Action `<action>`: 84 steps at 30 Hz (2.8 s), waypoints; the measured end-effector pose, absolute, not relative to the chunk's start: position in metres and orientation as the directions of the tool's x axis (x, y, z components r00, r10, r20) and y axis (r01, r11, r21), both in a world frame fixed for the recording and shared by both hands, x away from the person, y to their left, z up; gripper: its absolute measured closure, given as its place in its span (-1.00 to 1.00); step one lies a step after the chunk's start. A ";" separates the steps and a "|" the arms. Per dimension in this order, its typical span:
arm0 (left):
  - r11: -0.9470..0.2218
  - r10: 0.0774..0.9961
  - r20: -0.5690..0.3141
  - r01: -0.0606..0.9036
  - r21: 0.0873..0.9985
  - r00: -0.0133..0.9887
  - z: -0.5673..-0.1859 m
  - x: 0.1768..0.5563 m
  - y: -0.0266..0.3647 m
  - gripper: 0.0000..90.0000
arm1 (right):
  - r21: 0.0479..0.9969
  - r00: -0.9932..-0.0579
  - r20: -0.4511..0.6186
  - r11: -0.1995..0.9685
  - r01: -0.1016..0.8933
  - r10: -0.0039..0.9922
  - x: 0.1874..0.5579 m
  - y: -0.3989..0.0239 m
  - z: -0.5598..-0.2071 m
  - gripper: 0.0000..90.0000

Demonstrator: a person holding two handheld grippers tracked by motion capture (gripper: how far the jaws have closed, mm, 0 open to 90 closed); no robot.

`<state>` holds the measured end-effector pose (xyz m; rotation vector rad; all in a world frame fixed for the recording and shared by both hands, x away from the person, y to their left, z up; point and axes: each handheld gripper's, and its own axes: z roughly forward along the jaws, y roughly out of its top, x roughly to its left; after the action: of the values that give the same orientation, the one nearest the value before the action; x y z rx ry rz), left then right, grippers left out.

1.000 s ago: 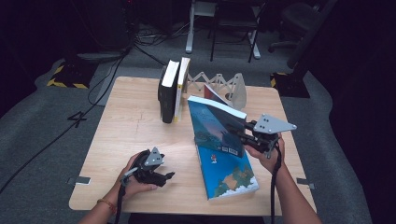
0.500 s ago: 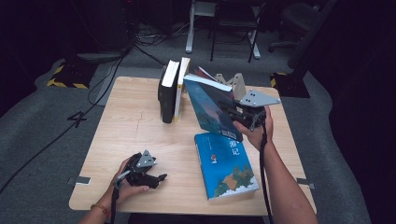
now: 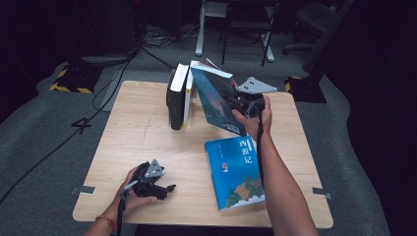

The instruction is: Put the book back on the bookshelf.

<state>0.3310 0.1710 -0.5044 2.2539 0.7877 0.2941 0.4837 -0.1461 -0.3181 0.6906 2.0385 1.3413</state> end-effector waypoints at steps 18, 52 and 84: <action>-0.558 0.609 -0.020 0.447 0.700 0.793 -0.504 0.330 0.171 -0.52 | 0.944 -0.633 -0.112 0.282 0.174 0.766 0.529 -0.128 -0.350 0.66; -0.561 0.607 -0.013 0.441 0.701 0.794 -0.505 0.329 0.170 -0.52 | 0.963 -0.549 -0.063 0.195 0.186 0.833 0.516 -0.159 -0.381 0.56; -0.566 0.600 -0.015 0.438 0.698 0.800 -0.505 0.330 0.170 -0.52 | 0.925 -0.577 -0.141 0.315 0.213 0.804 0.506 -0.156 -0.419 0.66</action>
<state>0.3298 0.1697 -0.5045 2.2627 0.7624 0.2907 0.5062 -0.1561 -0.4190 0.8963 1.9784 1.2593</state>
